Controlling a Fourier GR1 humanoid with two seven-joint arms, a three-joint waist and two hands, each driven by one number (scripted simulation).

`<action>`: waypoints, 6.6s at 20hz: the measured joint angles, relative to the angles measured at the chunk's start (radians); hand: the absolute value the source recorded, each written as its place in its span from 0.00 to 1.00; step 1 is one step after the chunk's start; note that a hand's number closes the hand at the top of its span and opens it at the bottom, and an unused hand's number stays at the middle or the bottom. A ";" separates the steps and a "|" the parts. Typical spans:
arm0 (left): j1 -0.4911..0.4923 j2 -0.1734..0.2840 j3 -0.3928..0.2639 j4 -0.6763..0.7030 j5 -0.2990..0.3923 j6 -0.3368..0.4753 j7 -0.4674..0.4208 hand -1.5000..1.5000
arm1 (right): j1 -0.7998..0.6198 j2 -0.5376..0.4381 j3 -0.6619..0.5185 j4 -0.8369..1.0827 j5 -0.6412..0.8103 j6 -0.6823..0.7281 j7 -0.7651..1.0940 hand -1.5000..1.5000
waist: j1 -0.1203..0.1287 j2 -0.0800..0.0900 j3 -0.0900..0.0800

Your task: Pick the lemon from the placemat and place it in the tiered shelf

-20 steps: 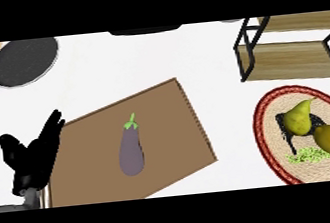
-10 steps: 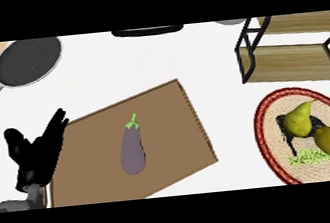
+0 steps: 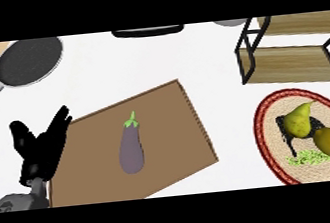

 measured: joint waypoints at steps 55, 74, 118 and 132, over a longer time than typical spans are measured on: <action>0.021 -0.091 0.137 -0.003 -0.125 -0.112 0.019 0.50 | 0.010 0.343 0.127 0.032 0.596 -0.370 -0.157 0.00 | -0.017 -0.009 -0.003; 0.017 -0.113 0.168 -0.001 -0.165 -0.099 0.024 0.50 | 0.048 0.488 0.216 -0.248 0.739 -0.491 0.128 1.00 | -0.034 -0.019 -0.013; -0.007 -0.143 0.193 0.021 -0.195 -0.148 0.003 0.50 | -0.702 0.242 -0.253 -0.580 0.457 -0.356 1.064 1.00 | -0.003 -0.004 -0.004; -0.014 -0.161 0.192 0.013 -0.219 -0.141 0.014 0.50 | -0.787 0.229 -0.149 -0.133 0.653 -0.482 0.673 1.00 | 0.006 0.000 -0.003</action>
